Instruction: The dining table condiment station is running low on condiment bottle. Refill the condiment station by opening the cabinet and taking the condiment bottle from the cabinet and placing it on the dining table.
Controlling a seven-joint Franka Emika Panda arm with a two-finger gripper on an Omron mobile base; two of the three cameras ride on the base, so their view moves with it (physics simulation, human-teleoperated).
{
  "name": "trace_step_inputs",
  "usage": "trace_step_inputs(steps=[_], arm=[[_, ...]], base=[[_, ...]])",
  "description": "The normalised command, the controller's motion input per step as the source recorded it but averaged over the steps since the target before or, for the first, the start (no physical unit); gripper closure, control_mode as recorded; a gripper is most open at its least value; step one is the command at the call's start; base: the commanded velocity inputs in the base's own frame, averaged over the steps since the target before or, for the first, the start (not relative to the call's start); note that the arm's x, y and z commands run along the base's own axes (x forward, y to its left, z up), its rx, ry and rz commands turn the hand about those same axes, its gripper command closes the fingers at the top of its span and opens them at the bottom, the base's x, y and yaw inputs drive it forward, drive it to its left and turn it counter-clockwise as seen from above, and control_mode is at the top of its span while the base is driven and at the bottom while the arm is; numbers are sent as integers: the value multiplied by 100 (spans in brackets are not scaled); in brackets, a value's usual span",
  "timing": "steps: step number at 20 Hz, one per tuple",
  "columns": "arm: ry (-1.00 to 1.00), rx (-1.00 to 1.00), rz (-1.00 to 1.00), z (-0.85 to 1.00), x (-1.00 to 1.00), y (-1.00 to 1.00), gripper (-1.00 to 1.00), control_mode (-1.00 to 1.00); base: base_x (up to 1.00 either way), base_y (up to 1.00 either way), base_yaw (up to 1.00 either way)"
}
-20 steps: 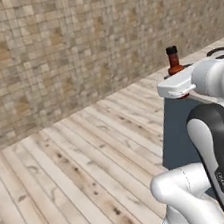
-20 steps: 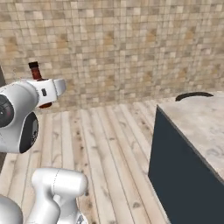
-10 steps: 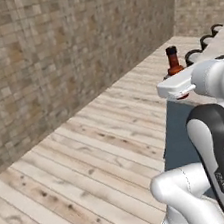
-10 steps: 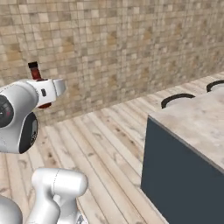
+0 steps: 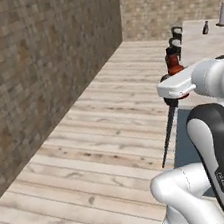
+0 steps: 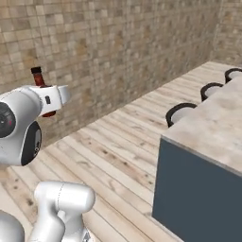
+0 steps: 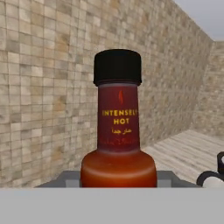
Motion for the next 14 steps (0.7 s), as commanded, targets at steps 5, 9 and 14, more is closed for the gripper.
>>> trace_step_inputs(steps=[5, 9, 14], arm=[[0, 0, 0, 0, 0, 0, 100, 100], [0, 0, 0, 0, 0, 0, 100, 100], [0, 0, 0, 0, 0, 0, 100, 100]], base=[[100, 100, -49], [100, 100, -48], [100, 100, -48]])
